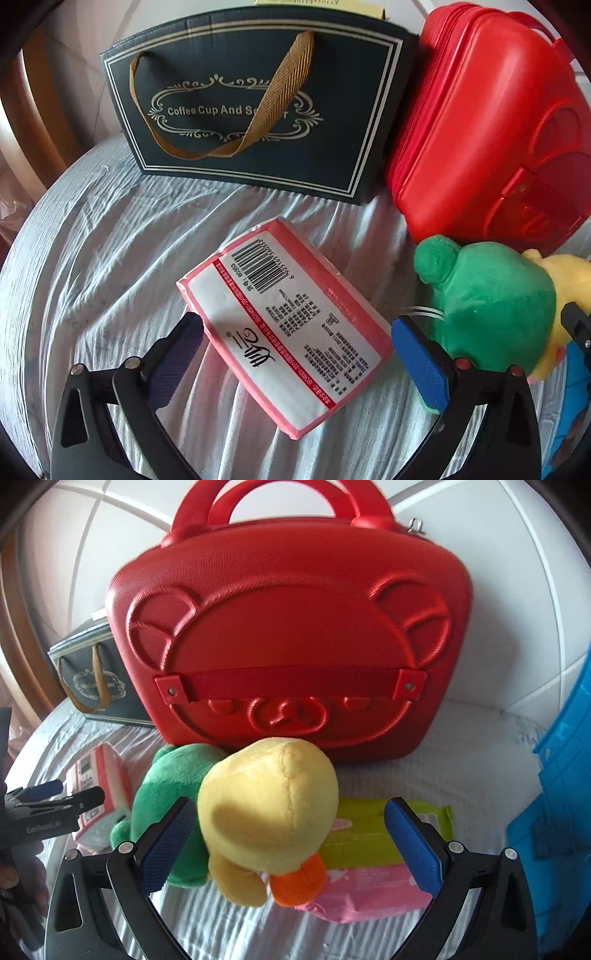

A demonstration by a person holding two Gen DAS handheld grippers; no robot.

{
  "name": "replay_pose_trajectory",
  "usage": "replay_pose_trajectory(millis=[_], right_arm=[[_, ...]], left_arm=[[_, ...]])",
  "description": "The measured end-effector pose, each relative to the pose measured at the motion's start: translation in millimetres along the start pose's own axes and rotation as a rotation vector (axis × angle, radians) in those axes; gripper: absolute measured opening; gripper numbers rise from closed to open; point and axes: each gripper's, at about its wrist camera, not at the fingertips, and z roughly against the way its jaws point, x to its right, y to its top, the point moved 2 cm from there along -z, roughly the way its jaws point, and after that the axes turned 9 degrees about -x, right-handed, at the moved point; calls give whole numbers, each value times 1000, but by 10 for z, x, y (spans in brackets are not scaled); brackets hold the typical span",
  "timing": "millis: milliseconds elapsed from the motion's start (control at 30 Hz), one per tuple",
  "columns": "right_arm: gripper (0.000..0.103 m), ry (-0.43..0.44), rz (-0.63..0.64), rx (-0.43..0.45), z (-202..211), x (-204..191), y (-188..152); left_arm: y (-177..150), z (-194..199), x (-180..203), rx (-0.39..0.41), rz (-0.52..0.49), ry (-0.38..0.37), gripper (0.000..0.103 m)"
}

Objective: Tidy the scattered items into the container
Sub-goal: 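Grasp the pink-white tissue pack with the left tool while the right tool grasps the duck plush, then lift the tissue pack and duck plush and carry both over the crate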

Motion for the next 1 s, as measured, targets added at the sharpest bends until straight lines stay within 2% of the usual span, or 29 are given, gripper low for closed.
replay_pose_trajectory(millis=[133,333,467,533,567,600,633,667,867,1000], right_arm=[[103,11,6,-11,-134,-48,49],[103,96,-37,-27,-299,-18,152],[103,142,-33,-33,-348,-79,147],[103,158,-42,-36,-350,-95,136],[99,171,-42,-39,-349,-110,130],[93,184,-36,-38,-336,-132,124],[78,192,-21,-30,-306,-168,121],[71,184,-2,-23,-274,-212,117],[60,169,19,-10,-131,-363,46],[56,195,9,4,52,-397,-94]], left_arm=[[45,-68,74,13,12,58,103],[98,-199,120,13,19,151,103],[118,-359,152,-4,-27,245,103],[96,-403,108,-5,-35,225,103],[69,-407,78,-1,-36,201,103],[42,-410,46,2,-39,176,103],[25,-427,11,-3,-39,152,103],[31,-453,-8,-6,-40,133,102],[-98,-358,-149,18,-48,99,97],[-399,-220,-246,36,-47,95,97]])
